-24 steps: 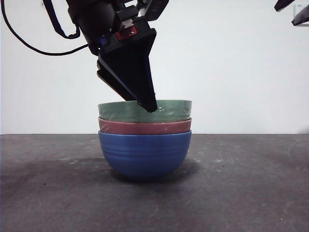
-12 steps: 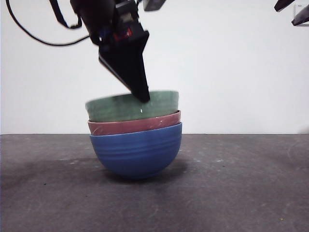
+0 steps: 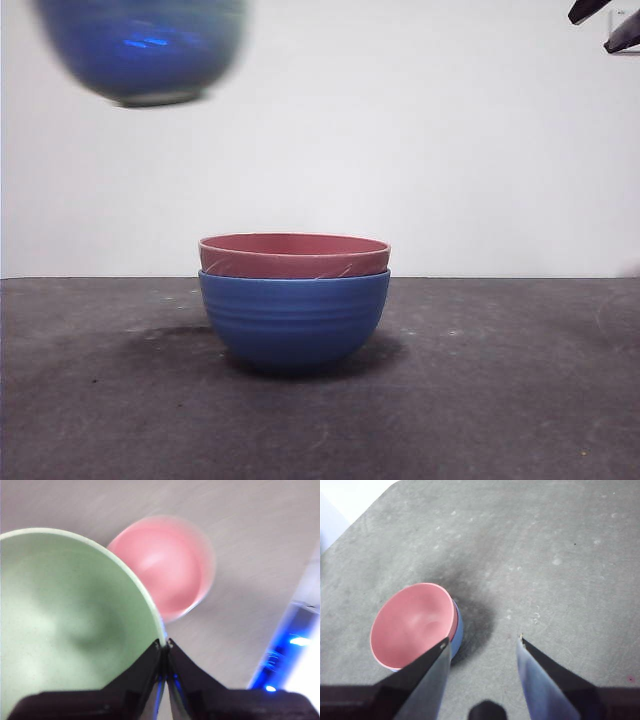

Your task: Pick up the green bowl on the top,put the green bowl on the left,pick up the red bowl in the middle,put the red bowl on the right

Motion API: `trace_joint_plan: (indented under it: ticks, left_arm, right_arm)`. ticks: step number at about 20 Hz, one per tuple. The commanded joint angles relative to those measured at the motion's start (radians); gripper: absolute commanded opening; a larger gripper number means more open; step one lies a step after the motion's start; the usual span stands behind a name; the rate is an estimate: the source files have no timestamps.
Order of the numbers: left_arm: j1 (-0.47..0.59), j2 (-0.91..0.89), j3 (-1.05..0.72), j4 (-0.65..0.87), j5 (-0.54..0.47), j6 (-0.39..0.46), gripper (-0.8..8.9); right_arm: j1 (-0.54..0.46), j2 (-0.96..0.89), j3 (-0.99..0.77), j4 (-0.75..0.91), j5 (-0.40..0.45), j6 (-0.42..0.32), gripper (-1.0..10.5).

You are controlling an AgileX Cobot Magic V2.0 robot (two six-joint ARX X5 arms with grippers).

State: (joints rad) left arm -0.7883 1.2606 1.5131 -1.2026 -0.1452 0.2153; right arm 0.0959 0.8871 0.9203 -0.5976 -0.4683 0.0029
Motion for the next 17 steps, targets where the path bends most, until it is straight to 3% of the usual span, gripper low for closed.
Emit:
trace_joint_plan:
  ticks: [1,5,10,14,17]
  left_arm:
    - [-0.002,-0.09,-0.127,0.016,-0.064,-0.158,-0.13]
    - [-0.003,-0.163,-0.368,0.099,-0.062,-0.248,-0.13]
    - [-0.003,-0.157,-0.642,0.402,-0.055,-0.257,-0.13]
    - [-0.002,-0.156,-0.753,0.567,0.026,-0.24,-0.13]
    - [-0.003,-0.105,-0.76,0.588,0.074,-0.225,-0.13]
  right_arm:
    - [-0.001,0.001,0.003,0.004,0.003,-0.002,2.2]
    - [-0.001,0.001,0.003,0.004,0.002,-0.001,2.2]
    - [-0.001,0.001,0.003,0.004,0.002,0.0,2.2]
    - [-0.001,0.002,0.003,0.004,0.002,0.004,2.2]
    - [-0.001,0.003,0.003,0.004,0.002,0.006,2.2]
